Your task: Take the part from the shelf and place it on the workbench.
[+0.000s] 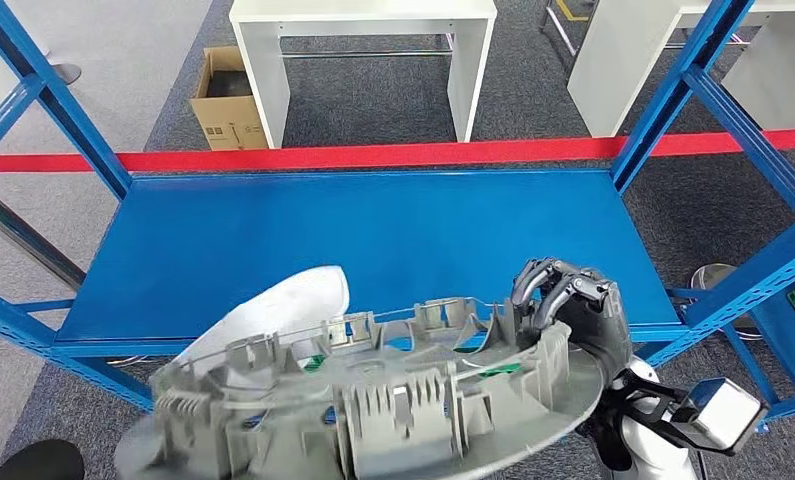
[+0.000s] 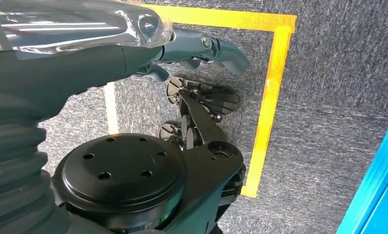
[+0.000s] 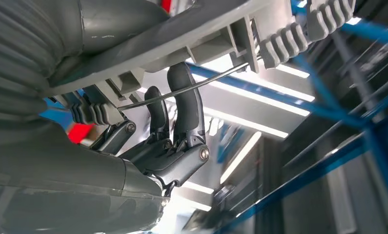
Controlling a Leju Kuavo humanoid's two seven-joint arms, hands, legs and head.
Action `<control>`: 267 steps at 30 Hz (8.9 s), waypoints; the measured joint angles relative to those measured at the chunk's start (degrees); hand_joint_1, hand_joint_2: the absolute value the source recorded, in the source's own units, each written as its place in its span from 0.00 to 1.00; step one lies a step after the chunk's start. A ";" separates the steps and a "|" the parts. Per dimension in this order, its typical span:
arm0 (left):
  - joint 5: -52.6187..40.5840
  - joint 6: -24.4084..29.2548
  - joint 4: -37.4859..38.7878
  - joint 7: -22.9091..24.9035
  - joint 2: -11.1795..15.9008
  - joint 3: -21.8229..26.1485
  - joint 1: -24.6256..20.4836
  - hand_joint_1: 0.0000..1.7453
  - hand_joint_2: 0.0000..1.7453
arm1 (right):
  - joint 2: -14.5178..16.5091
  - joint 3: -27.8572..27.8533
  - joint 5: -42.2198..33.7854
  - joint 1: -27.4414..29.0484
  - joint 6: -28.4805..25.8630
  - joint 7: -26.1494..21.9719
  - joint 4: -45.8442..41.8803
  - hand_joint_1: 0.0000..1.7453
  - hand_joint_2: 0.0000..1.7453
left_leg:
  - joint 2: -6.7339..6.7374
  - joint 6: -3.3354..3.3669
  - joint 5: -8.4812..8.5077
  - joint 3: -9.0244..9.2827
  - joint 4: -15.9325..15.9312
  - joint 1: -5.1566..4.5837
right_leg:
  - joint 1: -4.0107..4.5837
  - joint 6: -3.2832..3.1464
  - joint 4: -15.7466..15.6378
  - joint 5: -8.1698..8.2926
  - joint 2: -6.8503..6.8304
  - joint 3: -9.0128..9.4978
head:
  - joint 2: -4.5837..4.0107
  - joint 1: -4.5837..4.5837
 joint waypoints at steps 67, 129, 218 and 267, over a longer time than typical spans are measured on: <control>-2.24 2.51 -0.01 4.48 1.21 -0.02 -0.79 0.00 1.00 | -2.75 9.79 -7.85 -4.56 3.95 -0.05 -2.83 1.00 1.00 | 0.58 1.15 0.27 1.58 -1.78 0.24 | -0.58 1.01 9.46 -2.14 -0.02 -8.92 | 0.00 0.09; -4.04 3.45 0.00 6.40 1.27 0.22 -0.39 0.00 1.00 | -3.00 3.11 -1.66 5.92 12.68 -3.42 -6.94 1.00 1.00 | 0.87 1.55 0.31 2.68 -2.76 0.26 | -0.48 1.00 11.57 -2.97 -0.40 -10.10 | 0.00 0.67; -7.87 5.50 0.13 14.90 0.38 -2.02 -0.55 0.00 1.00 | -10.87 3.92 1.20 3.07 3.11 -3.72 -7.51 1.00 1.00 | -1.80 0.73 -1.68 3.58 -1.37 0.46 | -0.52 0.46 3.23 3.07 4.46 -6.80 | 0.00 0.62; -7.01 8.25 -0.01 17.58 2.63 0.30 -0.68 0.00 1.00 | -11.88 2.30 0.61 -3.63 -1.53 -3.68 -4.66 1.00 1.00 | 0.82 -1.58 -10.38 -2.86 13.29 0.47 | -0.60 -1.25 1.64 2.86 0.44 -5.13 | 0.00 0.46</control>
